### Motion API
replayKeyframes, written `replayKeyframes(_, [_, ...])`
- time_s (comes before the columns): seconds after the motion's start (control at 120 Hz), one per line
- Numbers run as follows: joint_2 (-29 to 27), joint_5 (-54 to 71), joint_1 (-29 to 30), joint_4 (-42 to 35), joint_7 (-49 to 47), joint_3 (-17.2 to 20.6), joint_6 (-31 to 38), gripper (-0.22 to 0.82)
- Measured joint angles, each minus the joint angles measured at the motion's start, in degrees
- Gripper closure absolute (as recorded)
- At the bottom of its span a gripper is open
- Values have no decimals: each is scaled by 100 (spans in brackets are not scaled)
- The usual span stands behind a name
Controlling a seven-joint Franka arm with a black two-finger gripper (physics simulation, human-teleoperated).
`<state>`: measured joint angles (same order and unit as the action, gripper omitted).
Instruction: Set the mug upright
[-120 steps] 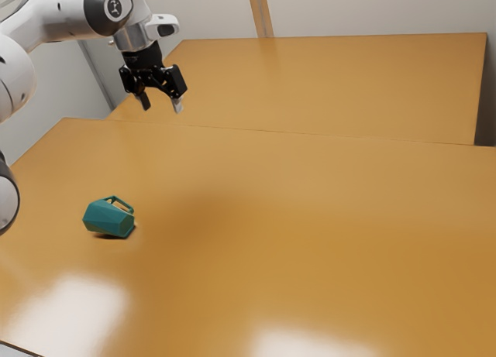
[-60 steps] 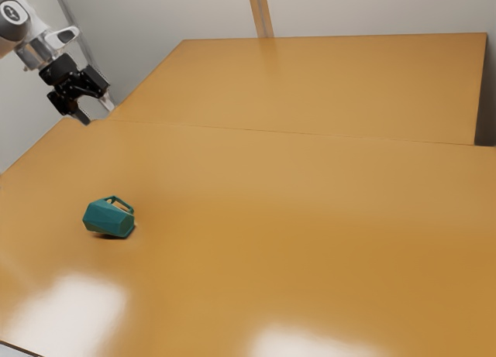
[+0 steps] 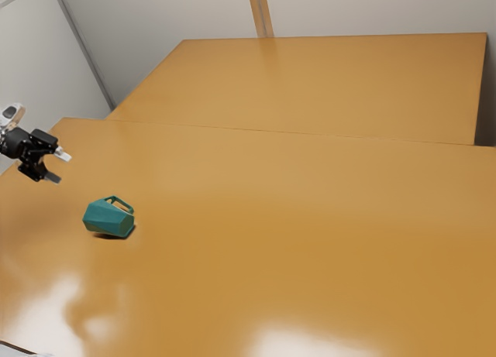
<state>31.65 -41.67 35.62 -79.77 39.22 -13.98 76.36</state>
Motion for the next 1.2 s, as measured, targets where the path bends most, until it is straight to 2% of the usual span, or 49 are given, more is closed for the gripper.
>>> replayKeyframes(0.158, [366,-221,37,-73,486,1,3,0])
replayKeyframes(0.35, [381,-563,16,-792,922,33,99,0])
replayKeyframes(0.675, [340,-916,-30,-1322,1383,211,248,0])
replayKeyframes(0.708, [336,-928,-29,-1331,1416,225,252,4])
replayKeyframes(0.85, [270,-909,-20,-1339,1537,241,272,42])
replayKeyframes(0.925, [249,-908,-30,-1335,1590,245,280,55])
replayKeyframes(1.05, [223,-903,-36,-1339,1665,246,289,67])
replayKeyframes(1.2, [172,-883,-37,-1365,1694,247,293,73])
